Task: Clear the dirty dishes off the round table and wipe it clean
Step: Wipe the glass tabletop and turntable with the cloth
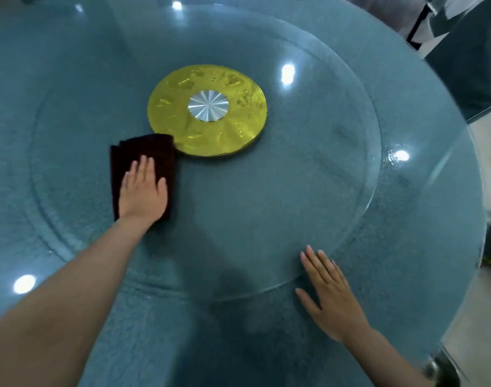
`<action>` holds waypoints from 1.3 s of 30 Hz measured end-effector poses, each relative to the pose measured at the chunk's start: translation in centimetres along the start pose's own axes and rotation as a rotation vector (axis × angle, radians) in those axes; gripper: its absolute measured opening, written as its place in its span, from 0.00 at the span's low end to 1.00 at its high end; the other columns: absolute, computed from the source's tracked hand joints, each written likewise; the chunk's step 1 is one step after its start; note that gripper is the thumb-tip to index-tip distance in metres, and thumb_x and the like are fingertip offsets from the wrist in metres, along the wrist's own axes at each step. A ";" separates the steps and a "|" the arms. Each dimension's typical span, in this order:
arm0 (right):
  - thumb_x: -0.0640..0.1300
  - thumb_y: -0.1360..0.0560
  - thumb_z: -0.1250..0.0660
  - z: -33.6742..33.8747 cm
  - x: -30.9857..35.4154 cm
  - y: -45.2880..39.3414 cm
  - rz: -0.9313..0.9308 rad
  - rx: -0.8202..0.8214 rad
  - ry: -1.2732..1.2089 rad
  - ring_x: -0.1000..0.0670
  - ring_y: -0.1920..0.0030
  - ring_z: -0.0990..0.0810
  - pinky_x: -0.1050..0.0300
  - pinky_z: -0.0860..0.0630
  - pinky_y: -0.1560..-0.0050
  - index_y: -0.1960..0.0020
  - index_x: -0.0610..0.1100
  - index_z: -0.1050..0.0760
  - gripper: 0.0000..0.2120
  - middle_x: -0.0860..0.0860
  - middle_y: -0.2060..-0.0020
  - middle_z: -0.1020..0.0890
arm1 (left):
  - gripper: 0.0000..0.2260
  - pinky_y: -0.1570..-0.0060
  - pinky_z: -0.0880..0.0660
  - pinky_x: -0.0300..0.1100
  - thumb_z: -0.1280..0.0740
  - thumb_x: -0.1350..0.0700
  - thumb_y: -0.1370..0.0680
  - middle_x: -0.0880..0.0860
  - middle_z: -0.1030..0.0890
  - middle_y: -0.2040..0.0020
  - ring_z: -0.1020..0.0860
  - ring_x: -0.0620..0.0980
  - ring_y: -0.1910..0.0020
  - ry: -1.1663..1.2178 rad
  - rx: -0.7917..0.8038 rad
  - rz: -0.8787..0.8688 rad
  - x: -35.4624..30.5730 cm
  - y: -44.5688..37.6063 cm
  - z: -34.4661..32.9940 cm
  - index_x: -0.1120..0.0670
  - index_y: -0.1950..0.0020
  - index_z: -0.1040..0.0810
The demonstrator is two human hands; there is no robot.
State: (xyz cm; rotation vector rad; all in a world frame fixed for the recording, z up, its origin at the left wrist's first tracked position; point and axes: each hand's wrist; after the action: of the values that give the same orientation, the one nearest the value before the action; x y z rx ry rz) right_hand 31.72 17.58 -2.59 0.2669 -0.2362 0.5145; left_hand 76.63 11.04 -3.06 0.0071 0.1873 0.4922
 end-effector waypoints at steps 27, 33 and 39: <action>0.54 0.20 0.43 -1.6 7.7 1.8 0.057 0.100 -0.078 0.64 0.24 0.61 0.59 0.59 0.23 0.21 0.58 0.53 0.31 0.65 0.24 0.57 | 0.31 0.26 0.47 0.54 0.52 0.44 0.22 0.58 0.40 0.22 0.41 0.58 0.24 -0.018 0.027 0.081 14.7 9.7 2.0 0.60 0.23 0.40; 0.58 0.23 0.44 -2.0 8.9 1.9 0.010 0.099 -0.101 0.62 0.23 0.61 0.57 0.57 0.23 0.21 0.57 0.54 0.34 0.64 0.23 0.57 | 0.29 0.26 0.54 0.41 0.51 0.46 0.21 0.57 0.36 0.24 0.37 0.57 0.25 -0.079 0.055 -0.250 9.7 13.1 1.1 0.60 0.24 0.37; 0.56 0.21 0.39 -1.7 8.6 1.9 -0.039 0.079 -0.105 0.59 0.23 0.59 0.54 0.53 0.22 0.21 0.55 0.53 0.35 0.62 0.23 0.55 | 0.27 0.26 0.43 0.50 0.46 0.47 0.21 0.54 0.38 0.23 0.39 0.54 0.24 0.018 0.048 -0.496 -4.3 21.1 -2.5 0.57 0.23 0.38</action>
State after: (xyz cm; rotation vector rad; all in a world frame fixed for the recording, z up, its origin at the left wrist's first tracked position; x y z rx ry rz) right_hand 38.25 23.59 -1.31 0.3750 -0.3121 0.4725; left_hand 62.63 27.51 -3.63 0.0025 0.2102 -0.0070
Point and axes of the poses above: each hand's wrist, its own y-axis away from the middle knuckle, its own z-axis out of the back of the hand, x = y × z
